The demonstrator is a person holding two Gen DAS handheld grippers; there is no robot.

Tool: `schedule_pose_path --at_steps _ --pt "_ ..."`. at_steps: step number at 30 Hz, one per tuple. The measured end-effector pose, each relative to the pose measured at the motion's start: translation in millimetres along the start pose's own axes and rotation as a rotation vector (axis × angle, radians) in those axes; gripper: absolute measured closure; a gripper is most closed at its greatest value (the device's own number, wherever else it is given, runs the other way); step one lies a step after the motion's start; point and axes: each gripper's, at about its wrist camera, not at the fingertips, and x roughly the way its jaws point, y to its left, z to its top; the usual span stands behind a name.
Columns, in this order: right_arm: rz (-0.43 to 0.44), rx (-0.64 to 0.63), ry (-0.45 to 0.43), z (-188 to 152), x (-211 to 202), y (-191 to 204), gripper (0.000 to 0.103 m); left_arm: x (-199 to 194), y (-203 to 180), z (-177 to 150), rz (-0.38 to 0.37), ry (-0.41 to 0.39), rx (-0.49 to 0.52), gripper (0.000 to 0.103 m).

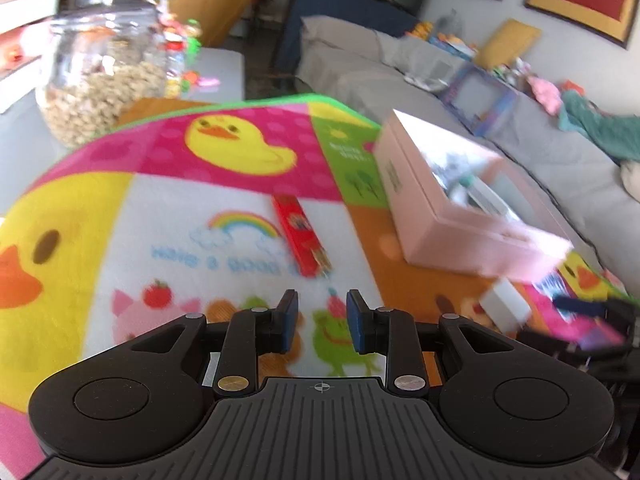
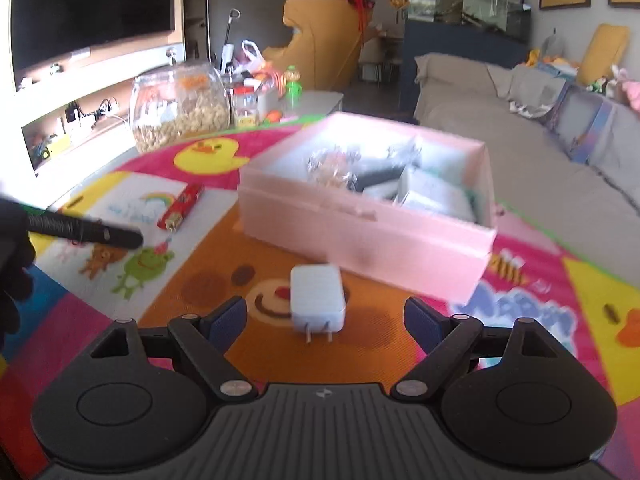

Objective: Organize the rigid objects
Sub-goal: 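Grasp red lighter with left tool while right tool moves to white charger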

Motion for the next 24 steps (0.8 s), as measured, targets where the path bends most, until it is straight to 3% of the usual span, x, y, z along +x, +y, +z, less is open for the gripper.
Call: schedule_pose_path --at_steps 4,12,18,24 --pt "0.007 0.068 0.026 -7 16 -3 0.017 9 7 20 0.045 -0.021 -0.055 0.074" --pt "0.009 0.14 0.023 -12 14 -17 0.017 63 -6 51 0.112 0.047 -0.022 0.074" --pt "0.004 0.135 0.024 -13 15 -17 0.016 74 -13 46 0.147 0.04 0.05 0.073" --pt "0.003 0.134 0.024 -12 15 -17 0.016 51 -14 27 0.084 0.056 0.109 0.077"
